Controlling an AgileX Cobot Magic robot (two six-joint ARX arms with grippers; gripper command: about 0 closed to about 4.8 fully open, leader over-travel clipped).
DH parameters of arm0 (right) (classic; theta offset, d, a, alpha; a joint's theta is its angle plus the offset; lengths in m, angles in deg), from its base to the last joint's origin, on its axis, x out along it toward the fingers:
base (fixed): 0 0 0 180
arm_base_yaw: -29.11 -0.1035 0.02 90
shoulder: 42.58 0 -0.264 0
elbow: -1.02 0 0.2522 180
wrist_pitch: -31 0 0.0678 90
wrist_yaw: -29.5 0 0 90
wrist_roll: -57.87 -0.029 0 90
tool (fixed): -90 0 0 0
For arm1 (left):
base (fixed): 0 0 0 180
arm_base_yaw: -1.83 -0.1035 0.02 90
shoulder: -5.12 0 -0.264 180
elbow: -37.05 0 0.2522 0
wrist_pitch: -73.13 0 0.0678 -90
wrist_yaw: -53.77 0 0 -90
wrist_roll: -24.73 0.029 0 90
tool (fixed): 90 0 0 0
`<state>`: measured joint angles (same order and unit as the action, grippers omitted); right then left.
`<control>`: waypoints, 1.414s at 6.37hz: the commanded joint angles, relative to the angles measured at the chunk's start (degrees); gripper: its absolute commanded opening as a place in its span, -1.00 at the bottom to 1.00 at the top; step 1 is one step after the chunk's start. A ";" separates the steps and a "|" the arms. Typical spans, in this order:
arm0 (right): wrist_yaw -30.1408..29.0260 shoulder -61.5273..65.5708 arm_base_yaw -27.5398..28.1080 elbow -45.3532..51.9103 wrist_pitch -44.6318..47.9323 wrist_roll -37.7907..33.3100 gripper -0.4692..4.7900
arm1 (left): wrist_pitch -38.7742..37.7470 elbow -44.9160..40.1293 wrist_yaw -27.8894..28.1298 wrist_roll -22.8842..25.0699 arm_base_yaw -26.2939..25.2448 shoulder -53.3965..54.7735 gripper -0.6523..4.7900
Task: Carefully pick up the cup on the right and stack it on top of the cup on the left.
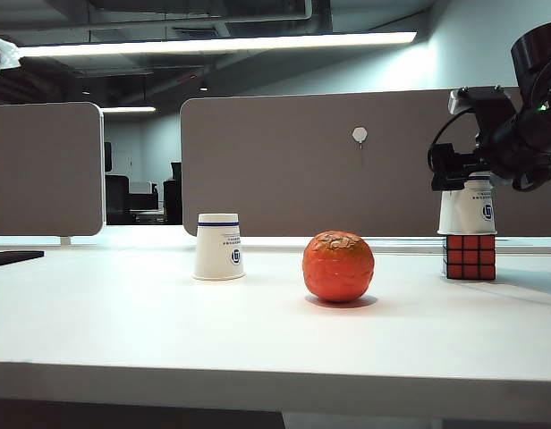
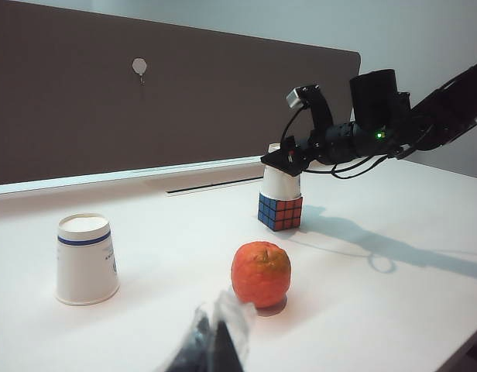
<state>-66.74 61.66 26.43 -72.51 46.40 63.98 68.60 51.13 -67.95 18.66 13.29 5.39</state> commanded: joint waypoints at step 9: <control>1.20 0.04 0.04 -0.57 1.49 0.13 -0.07 | 0.72 0.15 0.00 0.04 0.00 0.04 -0.78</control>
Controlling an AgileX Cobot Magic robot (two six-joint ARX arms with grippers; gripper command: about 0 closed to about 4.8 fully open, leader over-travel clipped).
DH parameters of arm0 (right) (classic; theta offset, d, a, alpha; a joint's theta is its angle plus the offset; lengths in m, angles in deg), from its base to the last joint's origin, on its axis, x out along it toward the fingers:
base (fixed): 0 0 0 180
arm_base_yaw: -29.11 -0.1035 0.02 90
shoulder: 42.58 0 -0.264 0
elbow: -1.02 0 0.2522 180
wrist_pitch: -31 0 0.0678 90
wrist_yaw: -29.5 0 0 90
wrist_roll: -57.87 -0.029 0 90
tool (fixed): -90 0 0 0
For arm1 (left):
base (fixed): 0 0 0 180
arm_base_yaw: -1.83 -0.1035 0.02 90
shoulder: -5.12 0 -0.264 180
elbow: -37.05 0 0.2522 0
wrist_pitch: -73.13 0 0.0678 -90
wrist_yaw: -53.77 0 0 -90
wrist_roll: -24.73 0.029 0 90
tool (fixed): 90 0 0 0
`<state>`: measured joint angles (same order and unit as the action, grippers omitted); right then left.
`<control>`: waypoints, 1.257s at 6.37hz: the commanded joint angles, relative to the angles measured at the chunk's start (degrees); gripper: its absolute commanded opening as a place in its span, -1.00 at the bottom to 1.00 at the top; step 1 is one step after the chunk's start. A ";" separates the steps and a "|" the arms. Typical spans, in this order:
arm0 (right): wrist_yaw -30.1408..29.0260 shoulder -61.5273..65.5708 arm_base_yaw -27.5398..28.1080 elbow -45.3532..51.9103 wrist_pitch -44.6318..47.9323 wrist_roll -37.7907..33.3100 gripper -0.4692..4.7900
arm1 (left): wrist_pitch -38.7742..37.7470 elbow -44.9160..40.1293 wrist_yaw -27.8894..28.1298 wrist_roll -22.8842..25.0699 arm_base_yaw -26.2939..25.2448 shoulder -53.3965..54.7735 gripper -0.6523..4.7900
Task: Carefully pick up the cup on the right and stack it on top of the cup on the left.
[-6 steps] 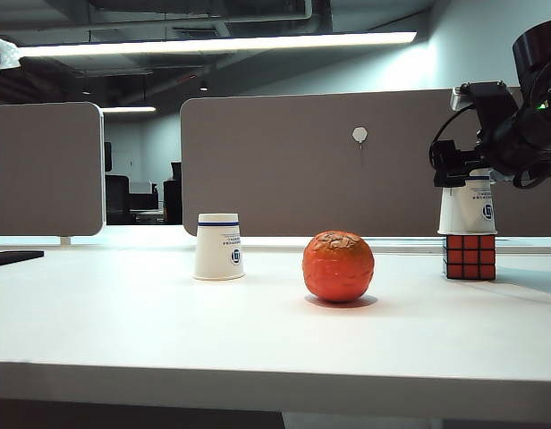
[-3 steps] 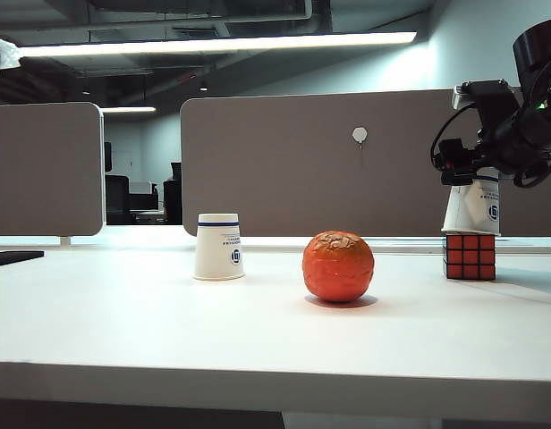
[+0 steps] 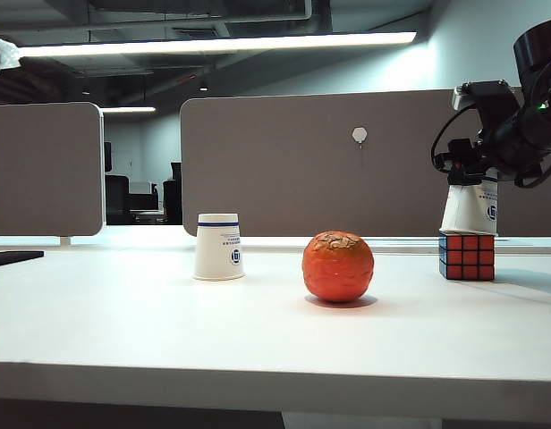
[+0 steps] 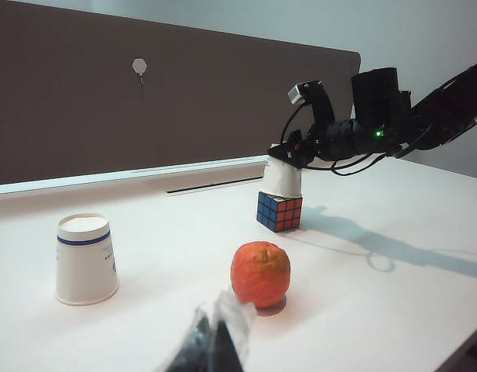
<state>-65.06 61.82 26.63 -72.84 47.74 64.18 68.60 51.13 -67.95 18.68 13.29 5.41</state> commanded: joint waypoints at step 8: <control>-13.60 -1.84 -17.51 -0.31 11.58 -0.24 -0.07 | 0.70 0.13 0.87 0.02 0.00 0.00 -0.78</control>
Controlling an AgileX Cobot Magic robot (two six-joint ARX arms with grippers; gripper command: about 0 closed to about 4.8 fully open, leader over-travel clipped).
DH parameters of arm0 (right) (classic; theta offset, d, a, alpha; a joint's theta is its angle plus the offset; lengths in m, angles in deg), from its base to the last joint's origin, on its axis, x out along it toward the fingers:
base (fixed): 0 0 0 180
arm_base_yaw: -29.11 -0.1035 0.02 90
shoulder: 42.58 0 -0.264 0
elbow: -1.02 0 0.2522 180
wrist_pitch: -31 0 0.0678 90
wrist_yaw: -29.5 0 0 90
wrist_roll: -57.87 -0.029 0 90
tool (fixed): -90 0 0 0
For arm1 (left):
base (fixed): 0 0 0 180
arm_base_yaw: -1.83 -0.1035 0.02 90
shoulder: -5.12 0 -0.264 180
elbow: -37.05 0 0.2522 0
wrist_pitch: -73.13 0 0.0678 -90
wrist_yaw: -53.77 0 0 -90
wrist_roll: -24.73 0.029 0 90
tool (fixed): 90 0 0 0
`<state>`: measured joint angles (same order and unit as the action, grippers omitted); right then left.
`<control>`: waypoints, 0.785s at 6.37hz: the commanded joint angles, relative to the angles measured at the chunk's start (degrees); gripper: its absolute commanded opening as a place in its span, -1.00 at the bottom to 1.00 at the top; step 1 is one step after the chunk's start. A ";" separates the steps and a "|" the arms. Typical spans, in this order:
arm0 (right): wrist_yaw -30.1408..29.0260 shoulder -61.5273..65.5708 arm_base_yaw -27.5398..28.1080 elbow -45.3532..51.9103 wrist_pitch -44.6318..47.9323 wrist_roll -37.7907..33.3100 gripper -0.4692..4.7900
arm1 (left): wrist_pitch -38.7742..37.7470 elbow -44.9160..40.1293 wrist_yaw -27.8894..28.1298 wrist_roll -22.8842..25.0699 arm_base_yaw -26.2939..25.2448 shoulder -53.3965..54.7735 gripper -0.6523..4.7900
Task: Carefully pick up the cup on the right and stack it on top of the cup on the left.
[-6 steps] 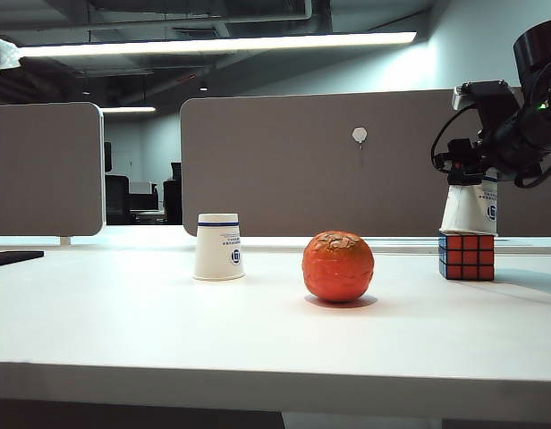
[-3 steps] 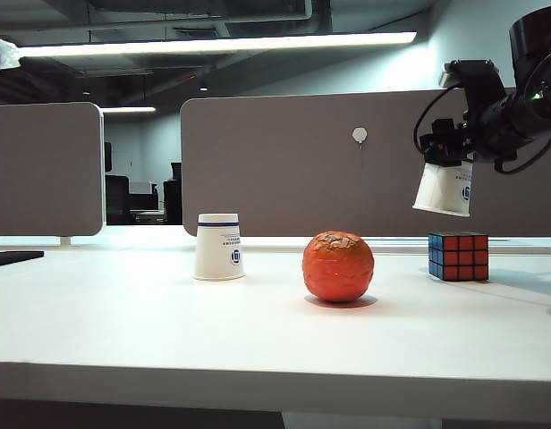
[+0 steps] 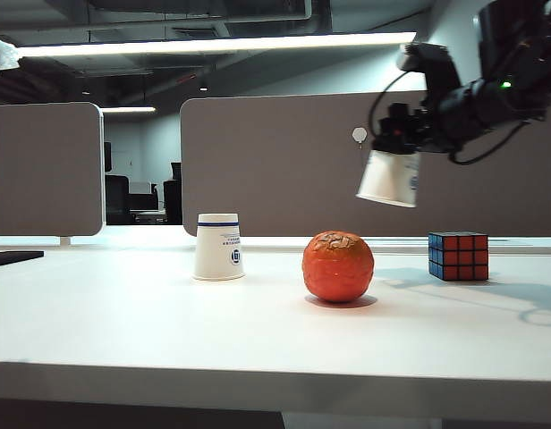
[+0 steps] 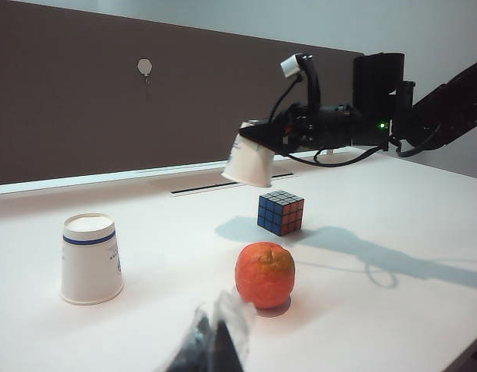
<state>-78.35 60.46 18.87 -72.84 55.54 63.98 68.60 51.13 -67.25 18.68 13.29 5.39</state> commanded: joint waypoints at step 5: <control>0.28 5.49 -17.55 -15.02 -2.67 0.04 -0.07 | 0.61 0.11 0.15 0.00 0.00 0.02 -0.78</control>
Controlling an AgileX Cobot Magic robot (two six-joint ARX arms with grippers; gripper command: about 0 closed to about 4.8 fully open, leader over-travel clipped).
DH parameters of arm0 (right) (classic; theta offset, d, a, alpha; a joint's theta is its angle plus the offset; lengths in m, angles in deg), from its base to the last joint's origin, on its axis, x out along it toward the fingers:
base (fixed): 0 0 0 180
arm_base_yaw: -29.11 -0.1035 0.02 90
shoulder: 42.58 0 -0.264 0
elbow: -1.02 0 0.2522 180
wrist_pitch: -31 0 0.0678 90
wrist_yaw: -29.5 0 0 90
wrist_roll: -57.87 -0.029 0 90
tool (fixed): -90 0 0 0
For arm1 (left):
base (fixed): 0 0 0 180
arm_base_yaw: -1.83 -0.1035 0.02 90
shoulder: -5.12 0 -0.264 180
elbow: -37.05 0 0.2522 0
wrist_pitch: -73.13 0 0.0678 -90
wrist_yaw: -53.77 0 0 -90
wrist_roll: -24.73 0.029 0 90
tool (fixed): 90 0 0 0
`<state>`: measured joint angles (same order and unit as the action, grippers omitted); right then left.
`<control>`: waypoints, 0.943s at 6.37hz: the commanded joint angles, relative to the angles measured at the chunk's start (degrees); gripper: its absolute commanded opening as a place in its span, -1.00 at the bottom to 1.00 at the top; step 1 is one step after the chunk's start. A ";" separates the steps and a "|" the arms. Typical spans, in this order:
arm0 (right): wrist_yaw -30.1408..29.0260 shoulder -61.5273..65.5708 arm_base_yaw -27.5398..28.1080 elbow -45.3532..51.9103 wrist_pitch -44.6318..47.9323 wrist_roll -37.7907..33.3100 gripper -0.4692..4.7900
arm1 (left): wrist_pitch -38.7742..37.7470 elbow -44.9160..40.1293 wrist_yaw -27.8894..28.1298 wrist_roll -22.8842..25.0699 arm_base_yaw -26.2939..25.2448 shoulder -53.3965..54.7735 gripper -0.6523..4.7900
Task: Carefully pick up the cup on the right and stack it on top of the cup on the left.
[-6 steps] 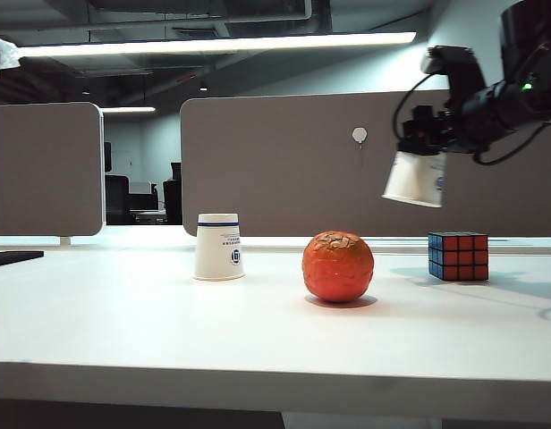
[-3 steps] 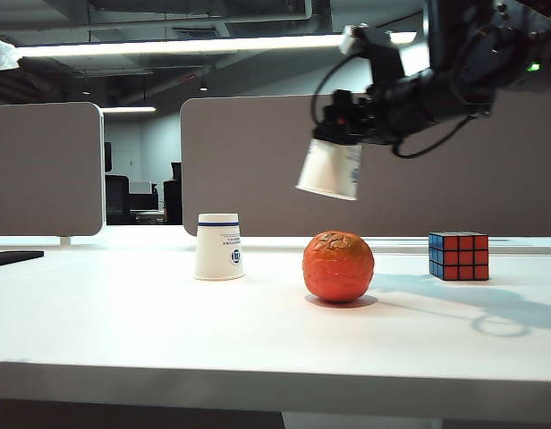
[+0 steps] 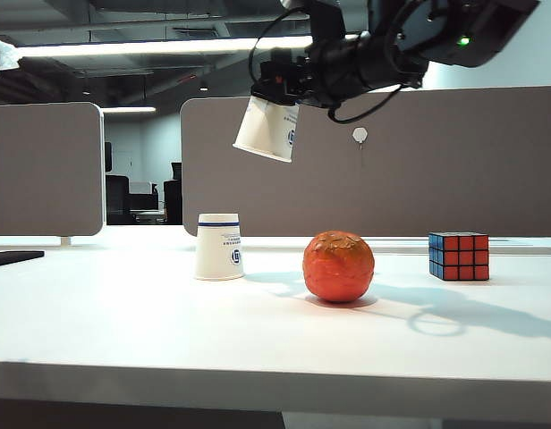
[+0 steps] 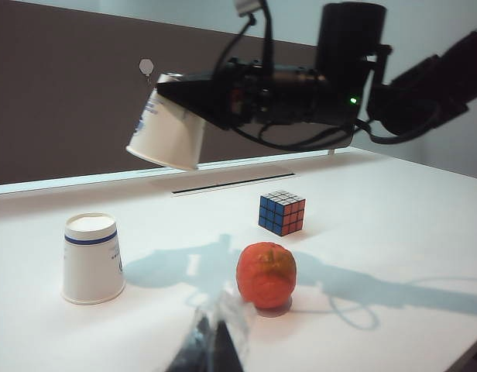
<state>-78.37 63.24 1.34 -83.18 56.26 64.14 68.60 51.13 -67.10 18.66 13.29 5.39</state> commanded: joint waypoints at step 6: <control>-0.07 17.62 -3.26 -23.04 -10.08 -0.42 -0.07 | 0.28 0.11 -0.02 0.00 0.02 0.04 -0.78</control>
<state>-78.55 80.44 -1.46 -104.95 47.41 63.79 68.50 51.13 -67.10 18.66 13.29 5.41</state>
